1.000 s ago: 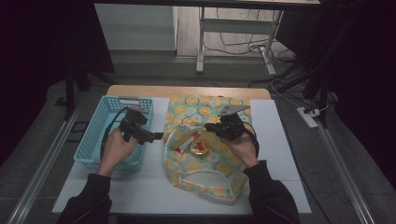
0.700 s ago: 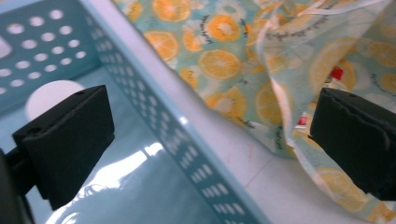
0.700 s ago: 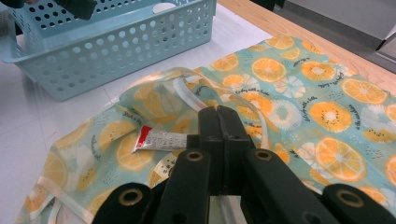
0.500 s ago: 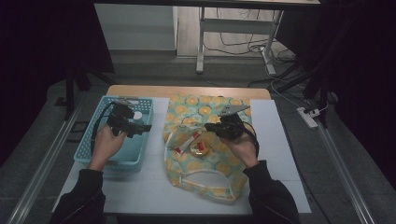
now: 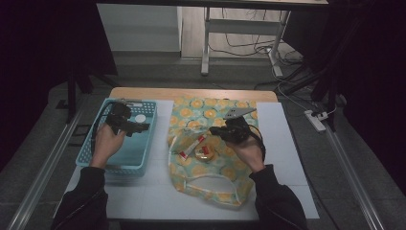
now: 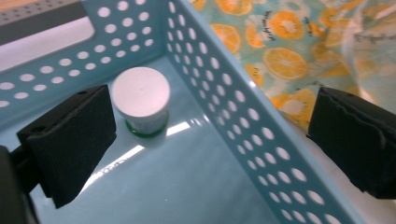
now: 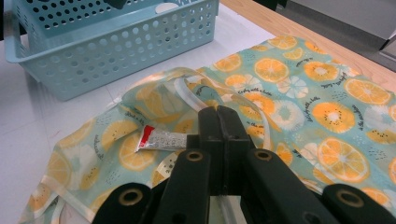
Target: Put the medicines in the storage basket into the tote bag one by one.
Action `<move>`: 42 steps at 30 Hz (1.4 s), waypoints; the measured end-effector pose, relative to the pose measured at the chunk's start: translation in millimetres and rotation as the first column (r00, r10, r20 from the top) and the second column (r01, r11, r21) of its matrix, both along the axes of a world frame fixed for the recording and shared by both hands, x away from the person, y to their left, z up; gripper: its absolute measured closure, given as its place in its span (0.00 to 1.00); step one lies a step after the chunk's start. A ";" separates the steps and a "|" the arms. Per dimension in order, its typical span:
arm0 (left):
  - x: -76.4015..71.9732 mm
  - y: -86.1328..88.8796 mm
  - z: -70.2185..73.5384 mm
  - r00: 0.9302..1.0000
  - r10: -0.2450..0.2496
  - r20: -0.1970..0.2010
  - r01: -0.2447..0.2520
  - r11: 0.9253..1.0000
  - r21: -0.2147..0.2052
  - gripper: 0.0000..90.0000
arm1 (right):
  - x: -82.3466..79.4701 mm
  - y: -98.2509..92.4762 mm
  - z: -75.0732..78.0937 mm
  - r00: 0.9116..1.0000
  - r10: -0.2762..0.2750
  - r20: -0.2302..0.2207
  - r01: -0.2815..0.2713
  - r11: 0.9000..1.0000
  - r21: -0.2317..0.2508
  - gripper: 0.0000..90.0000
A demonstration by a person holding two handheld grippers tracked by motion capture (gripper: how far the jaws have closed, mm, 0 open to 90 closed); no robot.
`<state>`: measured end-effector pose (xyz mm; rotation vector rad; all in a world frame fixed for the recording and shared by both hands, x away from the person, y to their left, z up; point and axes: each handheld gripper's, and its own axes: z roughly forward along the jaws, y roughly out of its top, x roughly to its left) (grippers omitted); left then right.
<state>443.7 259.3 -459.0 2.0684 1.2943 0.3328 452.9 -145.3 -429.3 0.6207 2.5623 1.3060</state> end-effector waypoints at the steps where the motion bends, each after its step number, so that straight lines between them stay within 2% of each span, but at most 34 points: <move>1: 0.0 0.0 0.0 1.000 0.000 0.000 0.000 1.000 0.000 0.01 | -0.1 0.1 0.0 1.000 0.000 -0.001 0.000 1.000 0.001 1.00; 8: 11.3 5.2 -5.6 0.999 0.035 -0.001 -0.035 0.999 0.007 0.01 | -0.2 0.1 0.6 1.000 0.003 -0.006 -0.003 1.000 0.003 1.00; 11: 17.1 8.2 -9.2 0.998 0.059 -0.019 -0.059 0.998 -0.001 0.01 | 0.1 -0.3 0.6 1.000 0.003 -0.007 -0.003 1.000 0.005 1.00; 20: 28.5 9.2 -17.4 0.995 0.089 -0.036 -0.088 0.996 0.030 0.00 | 0.2 -0.5 0.9 1.000 0.003 -0.006 -0.003 1.000 0.009 1.00; 24: 35.8 9.8 -25.3 0.994 0.096 -0.056 -0.093 0.995 0.048 0.00 | 0.3 -1.1 1.3 1.000 0.002 -0.005 -0.002 1.000 0.009 1.00; 33: 47.8 8.1 -35.9 0.990 0.095 -0.103 -0.089 0.994 0.059 0.01 | 0.2 -1.5 1.8 1.000 0.003 -0.002 -0.003 1.000 0.010 1.00; 37: 50.5 6.2 -38.2 0.990 0.093 -0.108 -0.085 0.993 0.083 0.07 | 0.4 -2.1 2.1 1.000 0.000 0.000 0.000 1.000 0.012 1.00; 38: 51.7 4.1 -39.7 0.990 0.090 -0.109 -0.079 0.991 0.104 0.08 | 0.4 -2.3 2.2 1.000 0.000 0.000 0.000 1.000 0.013 1.00; 39: 52.1 3.5 -40.0 0.990 0.087 -0.110 -0.074 0.990 0.116 0.11 | 0.5 -2.5 2.3 1.000 0.000 -0.001 0.000 1.000 0.013 1.00; 42: 53.7 2.6 -40.4 0.990 0.084 -0.113 -0.070 0.990 0.119 0.22 | 0.5 -2.7 2.5 1.000 0.000 0.000 0.000 1.000 0.014 1.00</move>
